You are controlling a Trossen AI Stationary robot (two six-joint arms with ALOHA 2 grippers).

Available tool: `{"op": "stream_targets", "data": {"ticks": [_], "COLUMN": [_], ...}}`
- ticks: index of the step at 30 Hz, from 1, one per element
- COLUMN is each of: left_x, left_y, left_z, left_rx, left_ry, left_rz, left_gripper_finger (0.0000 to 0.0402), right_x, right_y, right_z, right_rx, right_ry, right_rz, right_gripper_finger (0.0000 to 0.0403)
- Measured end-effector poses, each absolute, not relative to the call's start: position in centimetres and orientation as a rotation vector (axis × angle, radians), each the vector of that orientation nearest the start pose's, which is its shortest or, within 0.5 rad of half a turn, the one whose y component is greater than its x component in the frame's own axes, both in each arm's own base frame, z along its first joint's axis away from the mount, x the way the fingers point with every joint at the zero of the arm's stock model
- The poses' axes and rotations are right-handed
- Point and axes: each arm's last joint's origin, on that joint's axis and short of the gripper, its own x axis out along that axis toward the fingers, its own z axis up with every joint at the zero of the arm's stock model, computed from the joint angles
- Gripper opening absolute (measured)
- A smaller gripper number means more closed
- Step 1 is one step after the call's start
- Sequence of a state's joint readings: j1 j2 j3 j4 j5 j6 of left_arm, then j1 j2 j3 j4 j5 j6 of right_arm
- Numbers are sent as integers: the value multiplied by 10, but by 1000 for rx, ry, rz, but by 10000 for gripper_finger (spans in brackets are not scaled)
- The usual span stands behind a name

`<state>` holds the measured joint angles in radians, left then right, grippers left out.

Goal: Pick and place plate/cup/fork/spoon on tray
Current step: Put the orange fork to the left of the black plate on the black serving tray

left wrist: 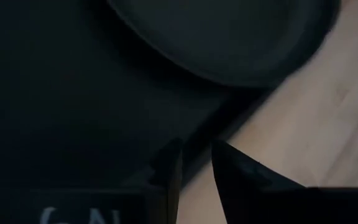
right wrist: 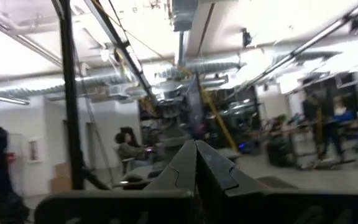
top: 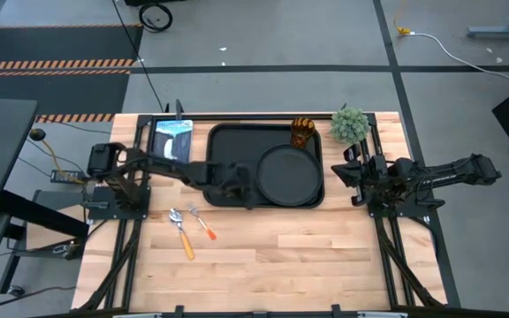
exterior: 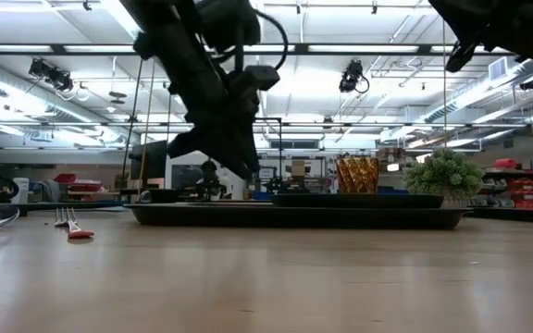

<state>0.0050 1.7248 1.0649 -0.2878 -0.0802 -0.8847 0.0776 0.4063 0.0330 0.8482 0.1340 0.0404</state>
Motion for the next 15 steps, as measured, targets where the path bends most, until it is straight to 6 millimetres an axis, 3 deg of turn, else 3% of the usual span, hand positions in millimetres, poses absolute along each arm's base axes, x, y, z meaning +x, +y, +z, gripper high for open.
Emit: {"op": "stream_targets", "data": {"ticks": [6,15], "left_x": [344,326], "left_y": [-36,-85], "left_z": [182,179], "left_rx": [-830,-975], "left_ry": [828,705], "left_rz": [540,774], "left_gripper_finger": [94,94], "right_x": [111,113], "right_y": [5,7], "right_z": [222,218], "right_rx": [-25,-110], "right_ry": [-508,-456], "right_rz": [-81,-124], "right_gripper_finger": [9,9]}}
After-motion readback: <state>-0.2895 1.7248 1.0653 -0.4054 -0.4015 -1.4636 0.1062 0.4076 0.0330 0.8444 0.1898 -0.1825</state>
